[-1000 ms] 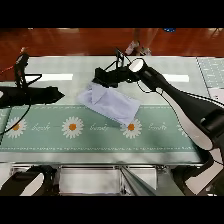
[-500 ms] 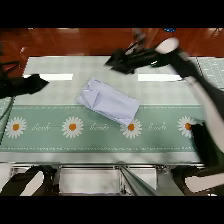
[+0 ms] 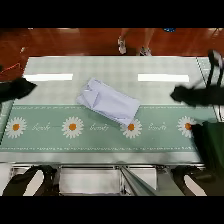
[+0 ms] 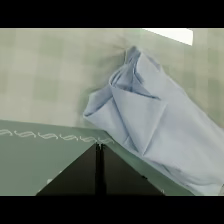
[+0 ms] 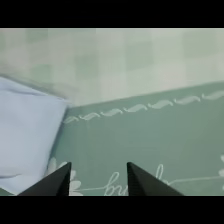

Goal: Fold the shirts.

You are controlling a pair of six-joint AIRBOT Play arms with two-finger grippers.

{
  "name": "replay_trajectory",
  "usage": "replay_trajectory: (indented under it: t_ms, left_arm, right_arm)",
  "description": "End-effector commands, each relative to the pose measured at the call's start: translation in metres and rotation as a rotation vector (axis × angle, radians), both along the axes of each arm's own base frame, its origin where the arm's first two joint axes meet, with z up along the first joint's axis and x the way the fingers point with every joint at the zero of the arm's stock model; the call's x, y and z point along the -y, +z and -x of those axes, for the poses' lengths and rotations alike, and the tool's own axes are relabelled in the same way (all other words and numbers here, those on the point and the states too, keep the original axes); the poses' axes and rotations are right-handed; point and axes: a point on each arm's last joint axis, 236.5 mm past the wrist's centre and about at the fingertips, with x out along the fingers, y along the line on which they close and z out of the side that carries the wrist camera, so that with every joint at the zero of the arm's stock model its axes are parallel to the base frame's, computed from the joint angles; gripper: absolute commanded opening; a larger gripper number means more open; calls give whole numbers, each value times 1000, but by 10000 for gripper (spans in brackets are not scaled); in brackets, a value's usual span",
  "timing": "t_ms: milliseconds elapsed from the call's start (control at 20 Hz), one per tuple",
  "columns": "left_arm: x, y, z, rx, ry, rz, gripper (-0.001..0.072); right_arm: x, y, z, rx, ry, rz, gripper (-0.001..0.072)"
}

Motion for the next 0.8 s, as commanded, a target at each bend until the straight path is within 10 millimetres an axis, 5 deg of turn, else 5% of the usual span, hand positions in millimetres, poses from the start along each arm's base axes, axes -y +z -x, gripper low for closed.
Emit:
replay_trajectory:
  t_ms: [0,200,450,750]
  left_arm:
    - [28,-43,20,-90,-72,18,23]
    - [46,-70,32,-144,-119,25,23]
    - [45,-71,29,-137,-110,23,23]
    - [45,-72,29,-141,-110,24,23]
  right_arm:
    - [-27,-69,32,-25,-151,-255,419]
    - [-65,-105,18,-113,-154,-447,419]
    - [-112,-136,0,-254,-54,-548,419]
    - [-161,-149,-29,-326,73,-544,418]
